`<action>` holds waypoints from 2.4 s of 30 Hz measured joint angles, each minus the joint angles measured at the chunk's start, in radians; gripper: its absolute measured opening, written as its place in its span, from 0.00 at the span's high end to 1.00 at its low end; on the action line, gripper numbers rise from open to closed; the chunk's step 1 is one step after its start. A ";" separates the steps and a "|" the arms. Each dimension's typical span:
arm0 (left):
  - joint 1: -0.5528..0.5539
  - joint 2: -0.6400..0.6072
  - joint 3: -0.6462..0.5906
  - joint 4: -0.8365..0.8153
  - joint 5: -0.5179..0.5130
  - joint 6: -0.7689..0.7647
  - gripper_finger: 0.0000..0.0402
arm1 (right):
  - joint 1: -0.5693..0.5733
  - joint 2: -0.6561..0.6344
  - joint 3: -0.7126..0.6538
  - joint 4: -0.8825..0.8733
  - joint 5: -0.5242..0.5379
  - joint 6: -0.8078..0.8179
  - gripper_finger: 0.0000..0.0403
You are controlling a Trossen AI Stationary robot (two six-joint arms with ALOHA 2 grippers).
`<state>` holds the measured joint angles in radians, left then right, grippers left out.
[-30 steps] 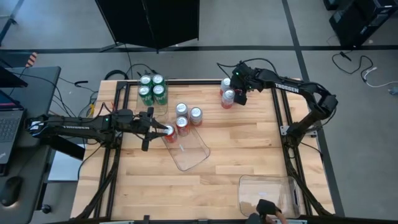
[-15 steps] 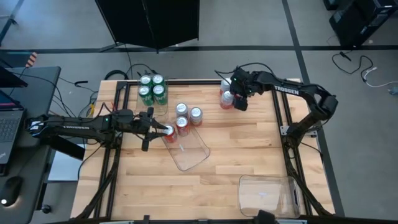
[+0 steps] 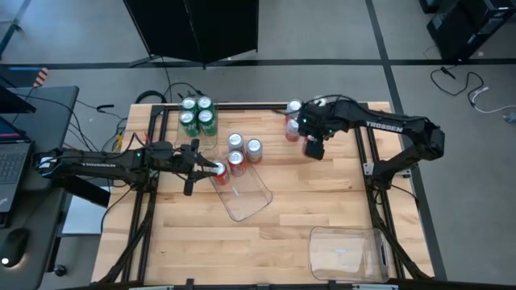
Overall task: Sort soda cans
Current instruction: Put the bottom orange soda can into the center transparent bin
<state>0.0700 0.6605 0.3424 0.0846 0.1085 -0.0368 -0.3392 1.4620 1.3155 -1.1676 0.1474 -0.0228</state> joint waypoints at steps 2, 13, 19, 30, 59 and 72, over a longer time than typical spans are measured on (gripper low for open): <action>0.000 0.000 0.000 0.000 0.000 0.000 0.67 | 0.070 0.000 0.049 0.012 0.033 0.021 0.30; 0.000 0.000 0.000 -0.001 0.000 0.002 0.67 | 0.343 0.230 0.370 0.110 0.066 0.152 0.30; 0.000 0.000 0.000 -0.001 0.000 0.002 0.67 | 0.389 0.473 0.631 0.105 0.068 0.146 0.30; 0.000 0.000 0.000 -0.002 0.000 0.002 0.67 | 0.375 0.730 0.878 -0.035 0.072 0.076 0.30; 0.000 0.000 0.000 -0.002 0.000 -0.001 0.67 | 0.363 0.821 0.843 -0.060 0.150 0.224 0.30; 0.000 0.000 0.000 -0.003 -0.002 -0.005 0.67 | 0.350 0.826 0.844 -0.091 0.143 0.302 0.06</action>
<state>0.0700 0.6601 0.3424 0.0815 0.1070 -0.0422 0.0113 2.2879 2.1593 -1.2585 0.2909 0.2787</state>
